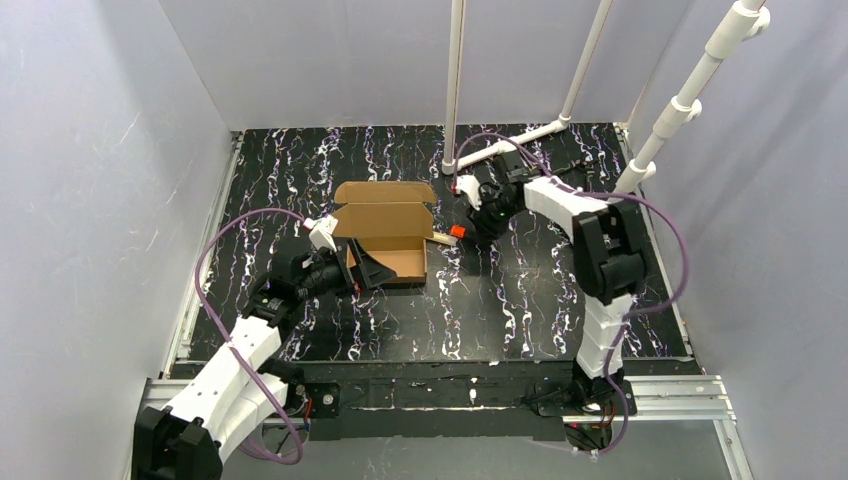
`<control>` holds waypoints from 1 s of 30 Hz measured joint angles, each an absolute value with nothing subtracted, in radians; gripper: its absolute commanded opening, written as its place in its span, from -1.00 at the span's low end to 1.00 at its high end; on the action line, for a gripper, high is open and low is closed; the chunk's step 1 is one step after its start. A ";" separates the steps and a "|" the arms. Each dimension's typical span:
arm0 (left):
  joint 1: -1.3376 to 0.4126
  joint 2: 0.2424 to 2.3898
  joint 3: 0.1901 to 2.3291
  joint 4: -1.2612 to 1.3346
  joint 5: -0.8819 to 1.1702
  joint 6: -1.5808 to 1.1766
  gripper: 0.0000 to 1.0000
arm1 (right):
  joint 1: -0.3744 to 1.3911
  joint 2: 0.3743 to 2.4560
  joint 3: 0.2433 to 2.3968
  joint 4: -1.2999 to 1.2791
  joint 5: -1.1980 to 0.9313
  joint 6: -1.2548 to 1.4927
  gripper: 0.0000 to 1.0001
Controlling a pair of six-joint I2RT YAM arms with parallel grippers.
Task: Fold the paper box
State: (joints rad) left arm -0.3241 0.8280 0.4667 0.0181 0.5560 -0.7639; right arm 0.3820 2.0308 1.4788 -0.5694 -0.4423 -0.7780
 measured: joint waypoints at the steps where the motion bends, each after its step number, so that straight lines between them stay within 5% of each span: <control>1: -0.325 0.825 0.467 0.019 0.560 -0.765 0.99 | 0.378 1.980 1.427 -0.570 -0.441 -0.767 -0.97; 11: -0.336 0.751 0.466 0.010 0.545 -0.770 0.99 | 0.389 1.568 1.237 -0.588 -0.497 -0.739 -0.97; 18: -0.336 0.667 0.466 -0.068 0.474 -0.770 0.99 | 0.666 1.695 1.435 -0.630 -0.490 -0.677 -0.95; 22: -0.336 0.589 0.465 -0.140 0.414 -0.770 0.99 | 0.786 1.861 1.607 -0.632 -0.444 -0.605 -0.18; 26: -0.336 0.534 0.465 -0.199 0.367 -0.769 0.99 | 0.858 2.003 1.757 -0.651 -0.374 -0.546 0.22; 30: -0.336 0.512 0.465 -0.246 0.337 -0.764 0.99 | 0.874 2.042 1.790 -0.682 -0.346 -0.546 0.35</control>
